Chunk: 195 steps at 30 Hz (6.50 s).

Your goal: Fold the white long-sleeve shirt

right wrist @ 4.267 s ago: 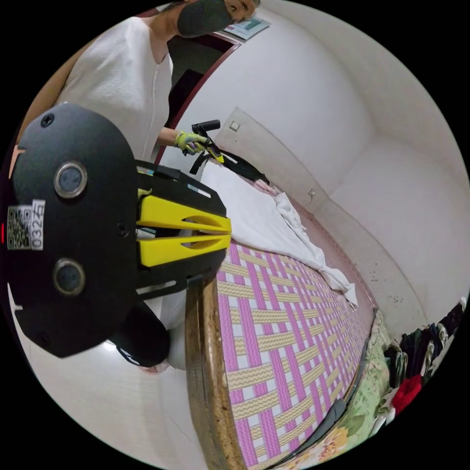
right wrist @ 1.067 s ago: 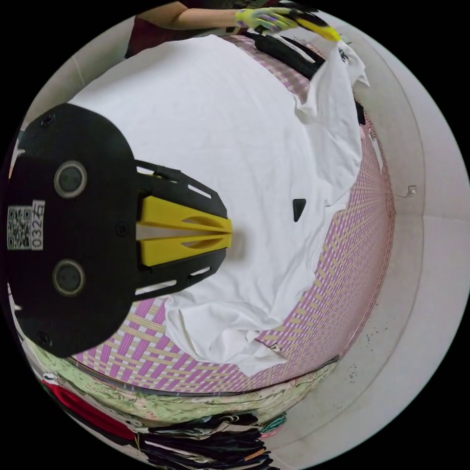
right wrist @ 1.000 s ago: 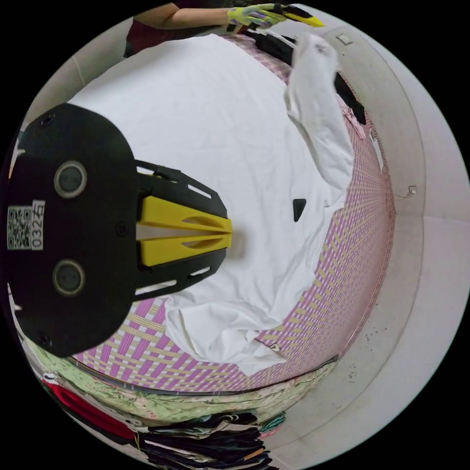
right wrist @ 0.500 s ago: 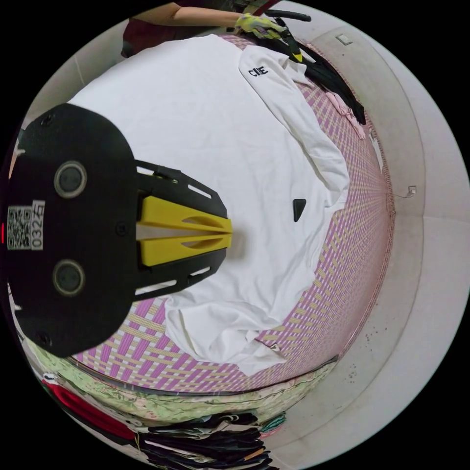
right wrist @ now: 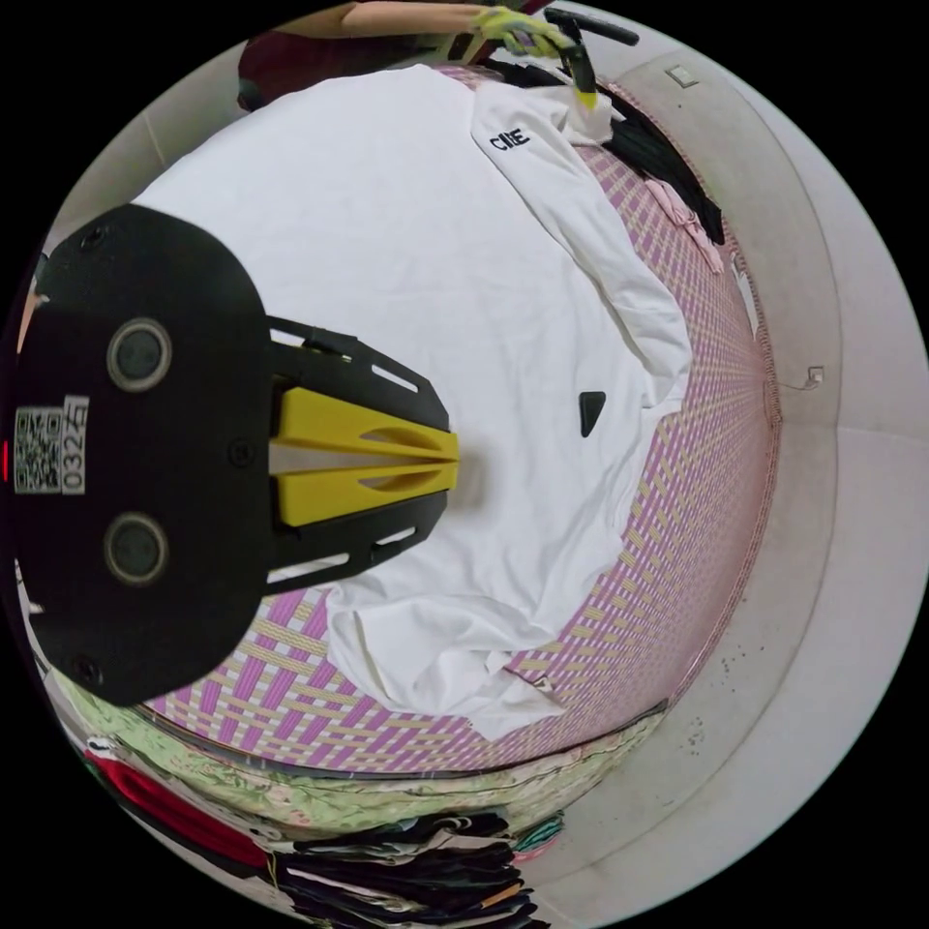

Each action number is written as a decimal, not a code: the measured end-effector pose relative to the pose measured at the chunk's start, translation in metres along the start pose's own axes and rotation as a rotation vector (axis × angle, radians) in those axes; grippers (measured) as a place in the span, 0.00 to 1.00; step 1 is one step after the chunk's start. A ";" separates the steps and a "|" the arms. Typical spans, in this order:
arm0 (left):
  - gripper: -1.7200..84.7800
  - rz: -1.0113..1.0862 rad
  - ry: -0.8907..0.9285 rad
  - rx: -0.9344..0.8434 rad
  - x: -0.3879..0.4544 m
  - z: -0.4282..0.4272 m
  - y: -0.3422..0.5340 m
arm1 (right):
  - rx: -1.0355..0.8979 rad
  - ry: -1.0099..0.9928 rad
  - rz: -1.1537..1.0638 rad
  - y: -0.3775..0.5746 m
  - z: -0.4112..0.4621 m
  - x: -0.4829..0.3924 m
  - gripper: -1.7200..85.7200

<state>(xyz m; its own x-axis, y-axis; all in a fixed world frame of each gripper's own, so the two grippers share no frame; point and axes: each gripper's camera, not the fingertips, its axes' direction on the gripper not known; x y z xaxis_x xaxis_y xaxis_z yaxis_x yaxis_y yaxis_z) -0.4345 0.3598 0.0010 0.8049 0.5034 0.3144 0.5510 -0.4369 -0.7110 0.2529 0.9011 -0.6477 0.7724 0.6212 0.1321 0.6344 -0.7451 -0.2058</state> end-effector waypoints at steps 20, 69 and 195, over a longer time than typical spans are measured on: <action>0.04 -0.518 0.107 0.630 -0.175 -0.136 0.053 | -0.003 -0.008 0.005 0.032 -0.030 0.024 0.01; 0.01 0.544 0.374 -0.244 0.367 0.204 -0.178 | 0.167 -0.080 0.392 0.039 -0.145 0.270 0.12; 0.01 -0.065 0.960 0.235 0.206 -0.195 -0.209 | 0.292 -0.154 -0.054 0.394 -0.113 -0.008 0.01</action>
<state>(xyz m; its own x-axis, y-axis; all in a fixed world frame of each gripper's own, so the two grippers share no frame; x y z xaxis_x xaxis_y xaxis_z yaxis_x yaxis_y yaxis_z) -0.3415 0.4095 0.3371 0.6692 -0.3421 0.6597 0.6261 -0.2185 -0.7485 0.5003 0.5751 -0.6200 0.7103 0.7039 0.0068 0.6220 -0.6230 -0.4744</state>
